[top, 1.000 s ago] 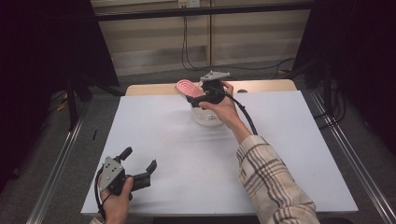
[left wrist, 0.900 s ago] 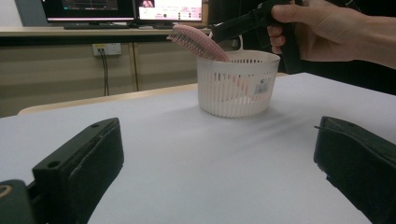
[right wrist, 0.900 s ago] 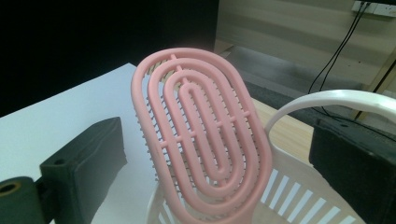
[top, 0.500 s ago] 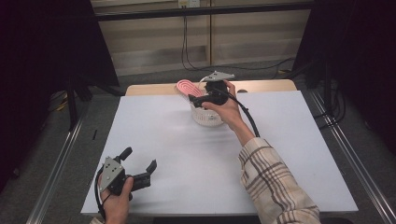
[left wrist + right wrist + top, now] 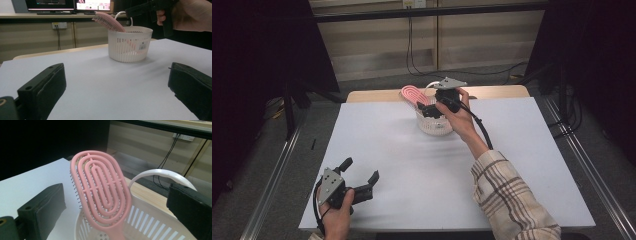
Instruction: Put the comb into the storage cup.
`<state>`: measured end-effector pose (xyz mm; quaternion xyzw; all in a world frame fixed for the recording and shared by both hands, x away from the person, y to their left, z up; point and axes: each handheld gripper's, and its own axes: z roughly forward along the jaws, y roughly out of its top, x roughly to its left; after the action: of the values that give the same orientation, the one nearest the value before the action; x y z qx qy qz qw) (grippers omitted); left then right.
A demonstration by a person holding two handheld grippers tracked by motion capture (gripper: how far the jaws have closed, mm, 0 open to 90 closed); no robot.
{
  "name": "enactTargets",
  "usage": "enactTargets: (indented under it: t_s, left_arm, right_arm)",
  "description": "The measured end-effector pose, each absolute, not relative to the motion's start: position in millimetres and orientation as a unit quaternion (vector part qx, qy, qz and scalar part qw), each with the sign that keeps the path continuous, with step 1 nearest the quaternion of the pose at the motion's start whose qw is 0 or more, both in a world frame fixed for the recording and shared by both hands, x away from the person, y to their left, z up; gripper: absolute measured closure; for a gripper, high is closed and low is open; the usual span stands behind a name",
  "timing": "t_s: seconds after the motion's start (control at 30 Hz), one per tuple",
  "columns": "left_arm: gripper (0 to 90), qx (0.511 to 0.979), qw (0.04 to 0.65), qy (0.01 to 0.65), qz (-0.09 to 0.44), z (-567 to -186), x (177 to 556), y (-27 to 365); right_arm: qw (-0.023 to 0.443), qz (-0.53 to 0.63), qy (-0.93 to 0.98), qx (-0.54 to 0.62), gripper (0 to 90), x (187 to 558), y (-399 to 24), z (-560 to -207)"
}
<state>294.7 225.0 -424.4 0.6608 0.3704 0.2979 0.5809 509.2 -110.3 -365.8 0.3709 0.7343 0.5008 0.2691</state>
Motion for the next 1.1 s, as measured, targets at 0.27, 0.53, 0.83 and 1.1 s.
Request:
enactTargets:
  t_s: [0.27, 0.53, 0.83, 1.1]
  left_arm:
    - [1.6, 0.661, 0.574, 0.376, 0.303, -425.1, 295.1, 225.1]
    - [1.6, 0.660, 0.573, 0.378, 0.306, -424.7, 293.3, 227.4]
    - [1.6, 0.658, 0.576, 0.377, 0.305, -424.6, 292.7, 228.7]
    - [1.6, 0.657, 0.577, 0.377, 0.305, -423.7, 290.8, 229.1]
  right_arm:
    - [0.275, 0.513, 0.718, 0.383, 0.0, 499.5, -119.3, -361.3]
    - [0.293, 0.518, 0.703, 0.389, 0.0, 492.6, -132.4, -355.3]
    - [0.296, 0.527, 0.693, 0.394, 0.0, 480.8, -141.1, -359.8]
    - [0.300, 0.535, 0.684, 0.394, 0.9, 469.3, -145.2, -358.1]
